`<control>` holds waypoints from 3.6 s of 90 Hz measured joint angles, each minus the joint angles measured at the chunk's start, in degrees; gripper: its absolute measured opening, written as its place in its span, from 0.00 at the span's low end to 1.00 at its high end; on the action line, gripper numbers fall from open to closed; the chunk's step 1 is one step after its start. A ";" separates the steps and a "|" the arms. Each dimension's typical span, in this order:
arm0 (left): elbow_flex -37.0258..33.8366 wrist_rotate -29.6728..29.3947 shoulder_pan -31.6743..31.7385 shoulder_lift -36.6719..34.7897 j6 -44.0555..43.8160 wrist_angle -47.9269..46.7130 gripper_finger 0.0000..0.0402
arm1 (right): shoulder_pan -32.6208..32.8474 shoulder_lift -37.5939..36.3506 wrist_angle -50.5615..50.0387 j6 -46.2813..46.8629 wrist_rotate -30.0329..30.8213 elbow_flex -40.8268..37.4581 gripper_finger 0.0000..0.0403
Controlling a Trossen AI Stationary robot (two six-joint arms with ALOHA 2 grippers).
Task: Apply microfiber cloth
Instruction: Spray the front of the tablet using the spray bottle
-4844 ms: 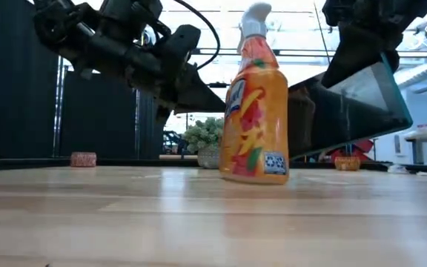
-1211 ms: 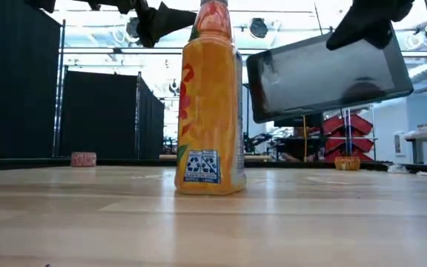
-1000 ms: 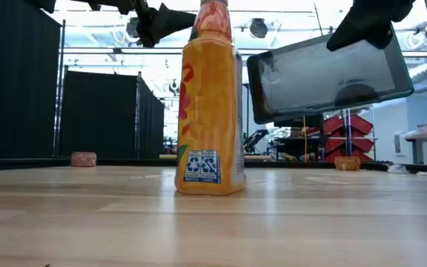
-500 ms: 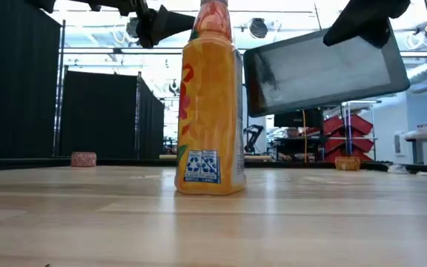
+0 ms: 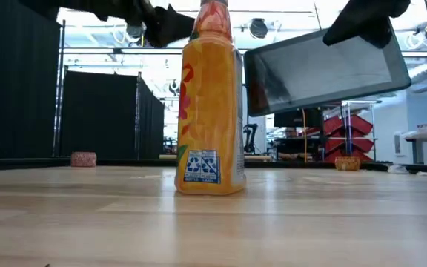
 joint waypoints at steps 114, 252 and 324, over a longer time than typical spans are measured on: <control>4.22 1.94 0.48 8.45 -1.00 8.11 0.99 | -26.97 3.64 25.48 -10.94 -25.04 -0.04 0.03; 4.11 2.10 -0.48 5.16 -1.62 7.00 0.80 | -26.91 0.60 23.24 -17.21 -29.82 -0.02 0.03; 4.13 -17.34 -1.85 4.27 -1.41 3.75 0.81 | -26.82 -0.81 16.87 -17.04 -26.61 0.00 0.03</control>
